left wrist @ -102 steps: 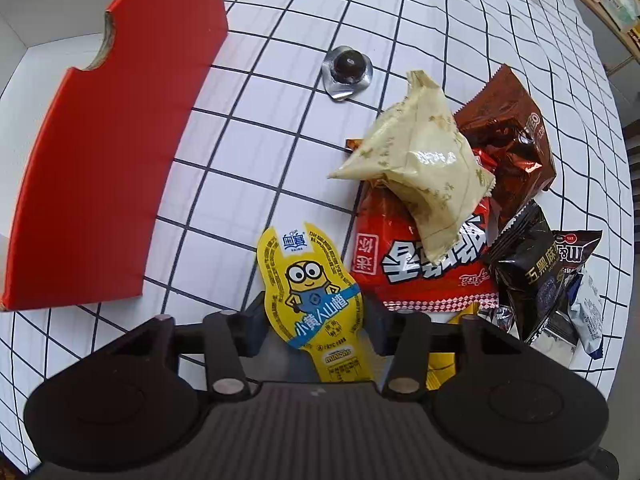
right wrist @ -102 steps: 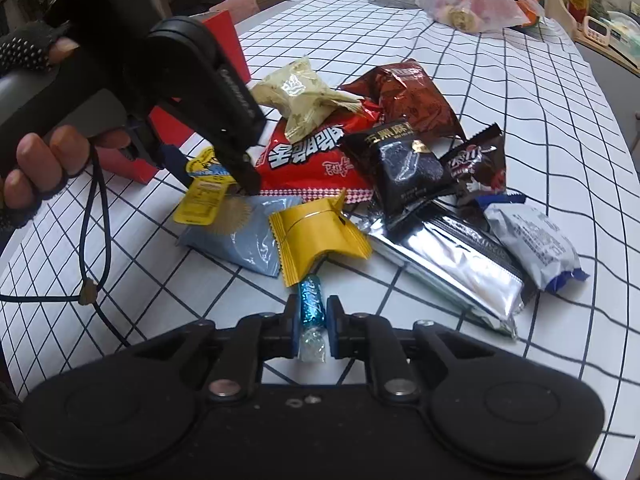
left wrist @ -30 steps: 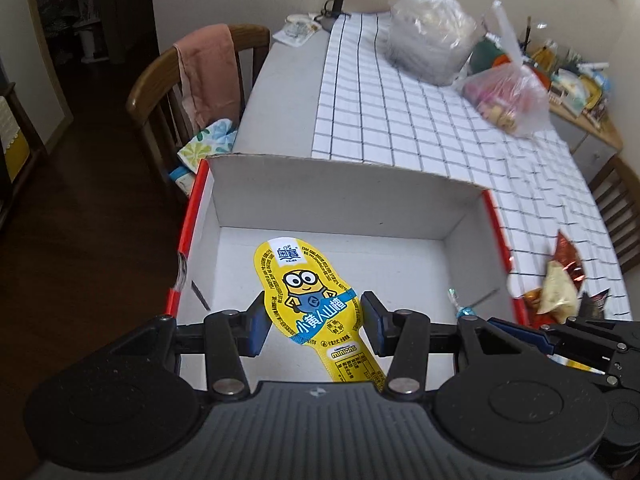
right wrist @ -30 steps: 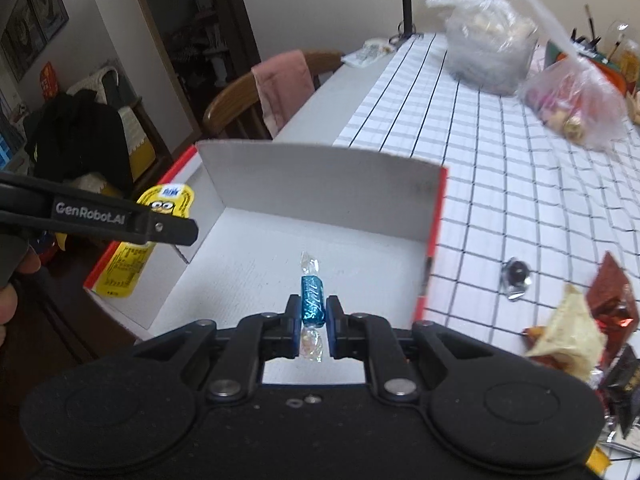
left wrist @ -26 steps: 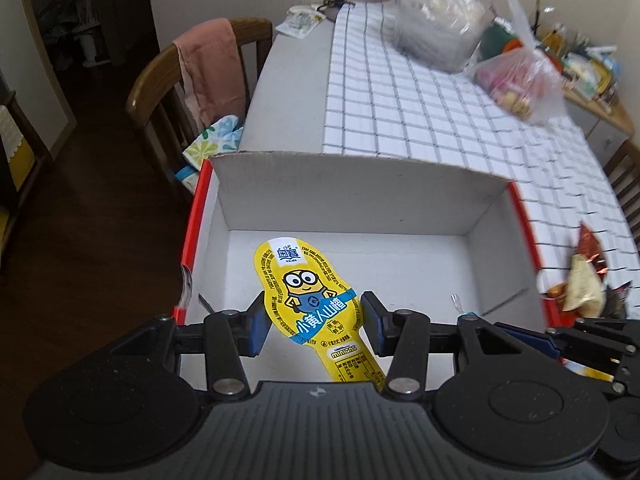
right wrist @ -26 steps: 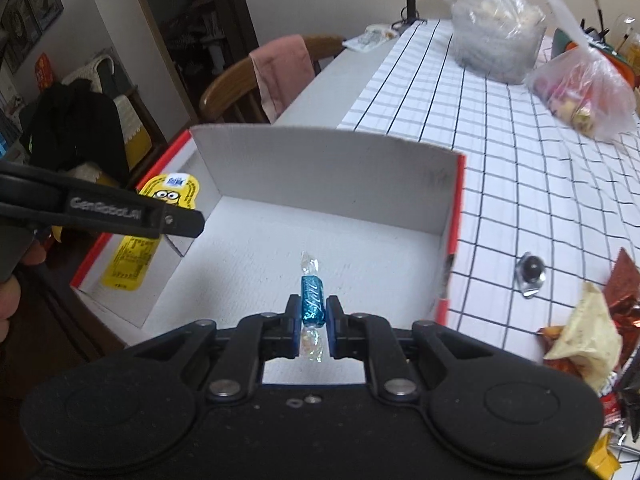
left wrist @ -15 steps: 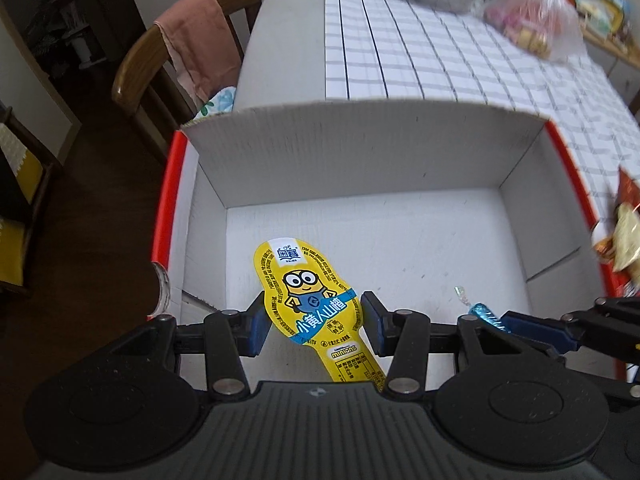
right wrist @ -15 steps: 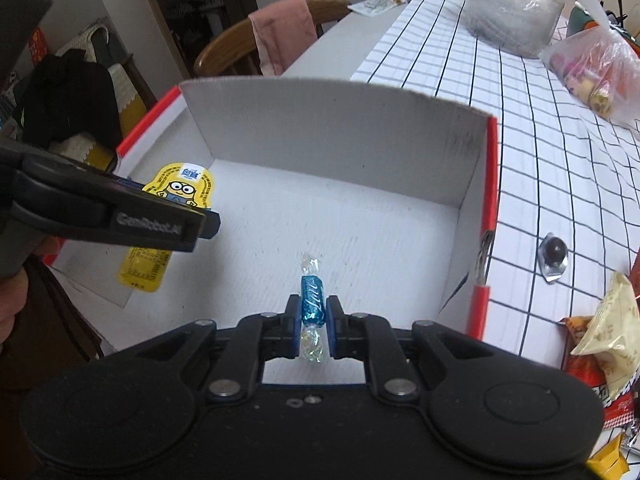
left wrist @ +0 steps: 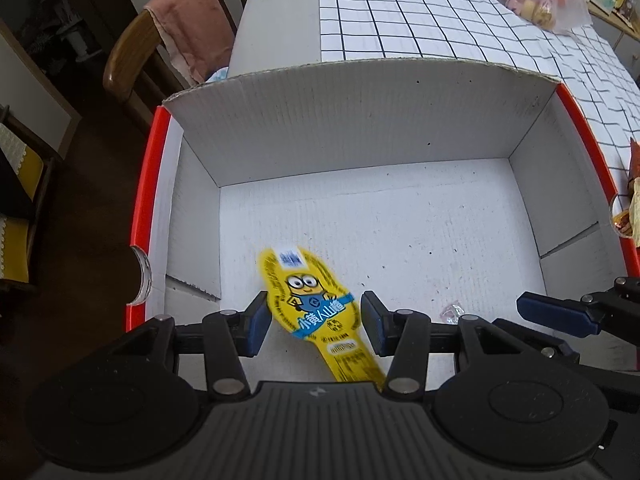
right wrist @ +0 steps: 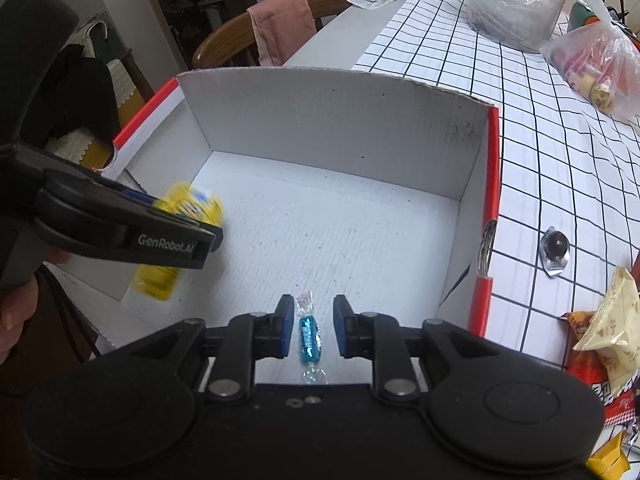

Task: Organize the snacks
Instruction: 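Open both grippers to drop the wrapper and candy into the box, then move both grippers back over the snack pile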

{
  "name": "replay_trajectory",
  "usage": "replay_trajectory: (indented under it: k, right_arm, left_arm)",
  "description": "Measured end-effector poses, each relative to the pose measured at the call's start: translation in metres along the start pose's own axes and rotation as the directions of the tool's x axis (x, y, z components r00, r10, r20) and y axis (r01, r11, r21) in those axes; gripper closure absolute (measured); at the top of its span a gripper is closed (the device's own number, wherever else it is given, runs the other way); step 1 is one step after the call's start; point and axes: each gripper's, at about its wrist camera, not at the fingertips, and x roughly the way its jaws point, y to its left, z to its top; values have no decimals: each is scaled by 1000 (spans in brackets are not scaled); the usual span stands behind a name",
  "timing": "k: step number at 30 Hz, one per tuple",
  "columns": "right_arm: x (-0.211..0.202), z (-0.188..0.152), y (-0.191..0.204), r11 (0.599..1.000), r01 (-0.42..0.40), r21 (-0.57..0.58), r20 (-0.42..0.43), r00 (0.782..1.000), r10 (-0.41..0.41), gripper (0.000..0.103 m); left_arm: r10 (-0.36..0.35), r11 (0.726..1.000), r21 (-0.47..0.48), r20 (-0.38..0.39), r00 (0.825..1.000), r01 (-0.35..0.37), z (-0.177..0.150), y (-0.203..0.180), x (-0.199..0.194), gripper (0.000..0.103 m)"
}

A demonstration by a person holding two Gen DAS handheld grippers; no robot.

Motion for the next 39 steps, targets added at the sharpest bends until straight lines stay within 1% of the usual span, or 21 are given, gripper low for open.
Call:
replay_trajectory:
  k: [2, 3, 9, 12, 15, 18, 21, 23, 26, 27, 28, 29, 32, 36, 38, 39]
  right_arm:
    - [-4, -1, -1, 1000, -10, 6, 10, 1000, 10, 79]
    - [-7, -2, -2, 1000, -15, 8, 16, 1000, 15, 79]
    - [-27, -4, -6, 999, -35, 22, 60, 998, 33, 72]
    - [-38, -4, -5, 999, -43, 30, 88, 995, 40, 70]
    - [-52, -6, -3, 998, -48, 34, 116, 992, 44, 65]
    - [-66, -8, -1, 998, -54, 24, 148, 988, 50, 62]
    - [-80, -11, 0, 998, -52, 21, 181, 982, 48, 56]
    - [-91, -13, -1, 999, -42, 26, 204, 978, 36, 46]
    - [-106, -18, -5, 999, -39, 35, 238, 971, 30, 38]
    - [-111, -20, -7, 998, -40, 39, 246, 969, 30, 37]
    - [-116, -22, -8, 998, -41, 42, 255, 966, 29, 33]
    - [-120, -24, -10, 998, -42, 44, 264, 964, 29, 29]
    - [-134, -32, -17, 998, -40, 50, 290, 957, 23, 23]
    - [-150, -43, -31, 996, -44, 77, 315, 949, 18, 18]
    - [-158, -49, -40, 995, -37, 90, 329, 944, 5, 12]
    - [-162, -53, -45, 995, -35, 97, 334, 942, 1, 11]
  left_arm:
    - [-13, 1000, -15, 1, 1000, 13, 0, 2, -1, 48]
    - [-17, 1000, -24, 4, 1000, 17, 1, 3, -1, 47]
    - [-65, 996, -64, 45, 997, 68, -5, 10, -17, 47]
    - [-83, 993, -73, 84, 993, 89, -9, 12, -30, 47]
    - [-100, 991, -80, 130, 986, 111, -14, 13, -46, 44]
    - [-117, 989, -71, 177, 977, 132, -18, 12, -63, 43]
    - [-143, 985, -62, 224, 964, 161, -22, 9, -80, 43]
    - [-155, 983, -52, 252, 955, 174, -26, 6, -90, 42]
    - [-163, 982, -43, 304, 939, 185, -32, 1, -106, 34]
    - [-164, 982, -37, 321, 933, 186, -35, -1, -111, 33]
    - [-169, 981, -32, 333, 928, 190, -37, -3, -116, 32]
    - [-179, 979, -30, 340, 923, 201, -38, -5, -119, 32]
    - [-201, 974, -22, 359, 911, 224, -42, -14, -130, 30]
    - [-199, 975, -9, 397, 896, 221, -50, -29, -143, 27]
    - [-205, 973, -9, 409, 889, 229, -54, -38, -149, 27]
    - [-210, 972, -7, 414, 886, 233, -56, -43, -151, 27]
